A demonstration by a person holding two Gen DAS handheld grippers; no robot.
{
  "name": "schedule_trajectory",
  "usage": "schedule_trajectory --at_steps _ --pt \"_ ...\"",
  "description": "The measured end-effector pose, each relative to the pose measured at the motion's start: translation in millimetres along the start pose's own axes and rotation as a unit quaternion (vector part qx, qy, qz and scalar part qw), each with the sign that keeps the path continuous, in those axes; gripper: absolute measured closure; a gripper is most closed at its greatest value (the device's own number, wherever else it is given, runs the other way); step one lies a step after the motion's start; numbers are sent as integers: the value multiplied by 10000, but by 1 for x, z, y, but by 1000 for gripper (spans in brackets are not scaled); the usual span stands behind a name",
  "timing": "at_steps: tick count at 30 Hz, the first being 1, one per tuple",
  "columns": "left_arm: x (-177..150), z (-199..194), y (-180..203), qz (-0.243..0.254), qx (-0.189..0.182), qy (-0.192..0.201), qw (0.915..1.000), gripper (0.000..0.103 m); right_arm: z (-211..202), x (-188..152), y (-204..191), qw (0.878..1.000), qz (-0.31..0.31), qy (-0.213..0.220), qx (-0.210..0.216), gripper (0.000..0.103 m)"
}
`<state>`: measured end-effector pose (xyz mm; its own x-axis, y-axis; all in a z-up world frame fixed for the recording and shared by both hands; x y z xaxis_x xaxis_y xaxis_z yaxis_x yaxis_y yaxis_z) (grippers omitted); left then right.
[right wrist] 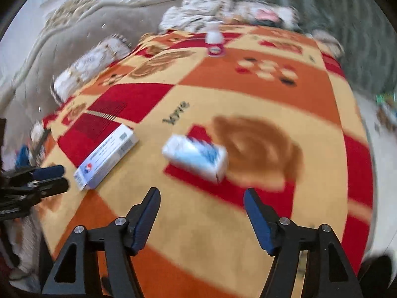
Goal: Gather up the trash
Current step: 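Move both open tools back to the medicine boxes on the blanket, then grasp the white-blue tablet box with the left tool while the right tool grasps the Novartis box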
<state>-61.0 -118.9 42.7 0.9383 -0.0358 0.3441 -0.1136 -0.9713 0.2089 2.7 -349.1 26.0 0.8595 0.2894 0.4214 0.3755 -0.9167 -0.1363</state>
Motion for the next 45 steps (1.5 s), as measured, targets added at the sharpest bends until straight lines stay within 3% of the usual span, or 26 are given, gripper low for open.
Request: schedule_trajectory --at_steps 3,6,11,13,15,18,25,29,32,35,36,38,45 --pt "10 8 -7 62 -65 -26 10000 49 7 22 -8 9982 -575 -7 -168 27" --pt "20 21 -7 219 -34 -117 9997 49 23 34 -17 9916 -1236 -321 -181 24" --pt "35 44 0 466 79 -255 9986 49 51 35 -19 9838 -1601 -754 -300 25" --pt "39 52 4 570 173 -331 9977 49 53 33 -21 9853 -1539 -721 -191 29" --pt "40 58 10 670 252 -347 9968 49 55 30 -25 9878 -1397 -687 40 55" --pt "43 65 16 741 428 -334 9958 49 60 22 -32 9895 -1253 -707 -149 62" --pt "46 69 12 371 276 -329 9984 50 38 2 -36 9970 -198 -627 417 64" --pt "40 65 13 348 288 -321 9985 58 36 3 -45 9982 -293 -522 65 50" --pt "34 62 11 315 275 -309 9986 58 36 12 -48 9984 -306 -426 196 48" --pt "29 60 9 233 227 -286 9991 58 45 16 -51 9979 -484 -439 22 48" --pt "27 59 8 203 211 -273 9992 58 50 14 -53 9975 -483 -509 64 52" --pt "24 56 9 164 174 -236 9994 58 51 9 -54 9979 -432 -488 67 70" --pt "12 32 36 233 13 140 9996 58 12 -27 -47 9998 60 -58 173 70"
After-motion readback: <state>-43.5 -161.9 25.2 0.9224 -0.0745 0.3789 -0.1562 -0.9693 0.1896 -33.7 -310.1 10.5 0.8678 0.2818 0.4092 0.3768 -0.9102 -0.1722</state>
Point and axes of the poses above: each gripper's, at about its wrist camera, not at the fingertips, and z roughly the way its jaws point, y to its right, x to its top, the point moved 3 cm from there along z, roughly the way its jaws point, and after that the axes turned 10 degrees about -y, right-handed, at the moved point
